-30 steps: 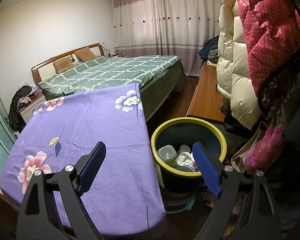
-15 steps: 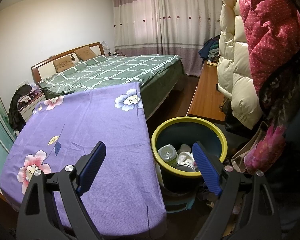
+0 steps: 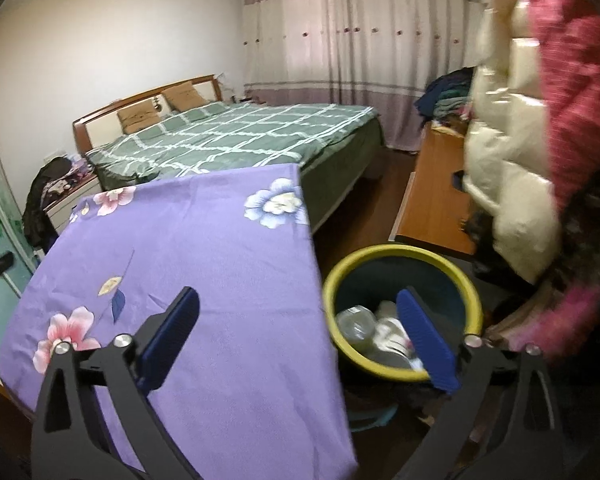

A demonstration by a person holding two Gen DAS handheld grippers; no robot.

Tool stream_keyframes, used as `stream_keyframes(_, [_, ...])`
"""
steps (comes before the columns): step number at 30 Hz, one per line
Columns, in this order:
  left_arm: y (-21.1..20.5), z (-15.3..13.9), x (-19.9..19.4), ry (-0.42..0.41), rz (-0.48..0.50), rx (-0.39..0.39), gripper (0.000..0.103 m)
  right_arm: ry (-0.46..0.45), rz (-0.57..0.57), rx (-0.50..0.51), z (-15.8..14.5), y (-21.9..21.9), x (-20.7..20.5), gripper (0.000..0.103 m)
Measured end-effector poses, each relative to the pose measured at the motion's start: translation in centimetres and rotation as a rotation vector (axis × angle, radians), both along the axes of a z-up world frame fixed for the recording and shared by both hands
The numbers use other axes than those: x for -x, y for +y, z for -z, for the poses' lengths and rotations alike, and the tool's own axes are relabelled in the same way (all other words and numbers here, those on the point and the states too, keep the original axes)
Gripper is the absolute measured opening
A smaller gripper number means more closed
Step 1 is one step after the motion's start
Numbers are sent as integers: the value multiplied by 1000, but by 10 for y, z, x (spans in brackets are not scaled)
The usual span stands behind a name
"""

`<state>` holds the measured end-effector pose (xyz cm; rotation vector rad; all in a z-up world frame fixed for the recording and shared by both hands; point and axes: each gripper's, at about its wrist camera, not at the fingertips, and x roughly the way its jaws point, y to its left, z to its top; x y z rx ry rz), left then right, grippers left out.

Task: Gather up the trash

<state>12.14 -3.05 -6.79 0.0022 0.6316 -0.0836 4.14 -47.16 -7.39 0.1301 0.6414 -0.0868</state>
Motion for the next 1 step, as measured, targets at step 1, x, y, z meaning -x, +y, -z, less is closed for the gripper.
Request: stream_keyframes(1, [3,7,-14,15,-6,-12,99,20,-15,-23,7,4,-18,96])
